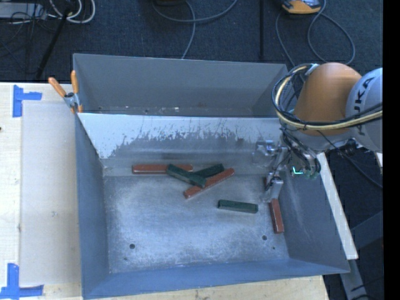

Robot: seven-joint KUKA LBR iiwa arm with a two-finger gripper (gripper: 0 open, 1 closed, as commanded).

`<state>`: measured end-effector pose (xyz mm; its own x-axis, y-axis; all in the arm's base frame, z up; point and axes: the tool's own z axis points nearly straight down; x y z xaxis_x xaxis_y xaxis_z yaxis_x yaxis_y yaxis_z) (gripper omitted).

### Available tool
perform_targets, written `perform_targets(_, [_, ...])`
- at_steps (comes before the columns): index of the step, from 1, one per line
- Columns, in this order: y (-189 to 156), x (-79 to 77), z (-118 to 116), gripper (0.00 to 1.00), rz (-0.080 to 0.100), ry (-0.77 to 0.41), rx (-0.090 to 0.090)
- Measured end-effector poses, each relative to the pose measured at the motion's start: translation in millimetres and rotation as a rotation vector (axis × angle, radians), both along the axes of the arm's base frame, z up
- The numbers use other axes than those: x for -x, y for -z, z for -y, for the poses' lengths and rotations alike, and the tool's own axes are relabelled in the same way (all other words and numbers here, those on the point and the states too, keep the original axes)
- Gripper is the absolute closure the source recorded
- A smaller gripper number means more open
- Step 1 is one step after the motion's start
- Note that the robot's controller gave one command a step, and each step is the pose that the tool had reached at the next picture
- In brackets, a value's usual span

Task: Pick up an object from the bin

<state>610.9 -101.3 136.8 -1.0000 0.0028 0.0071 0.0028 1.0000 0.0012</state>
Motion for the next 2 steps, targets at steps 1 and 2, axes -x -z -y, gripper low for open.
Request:
perform_targets(1, [68, 16.9, 1, 0.00, 0.002, 0.179, 0.001])
perform_targets(2, [66, 32.0, -50, 0.00, 0.006, 0.125, 0.001])
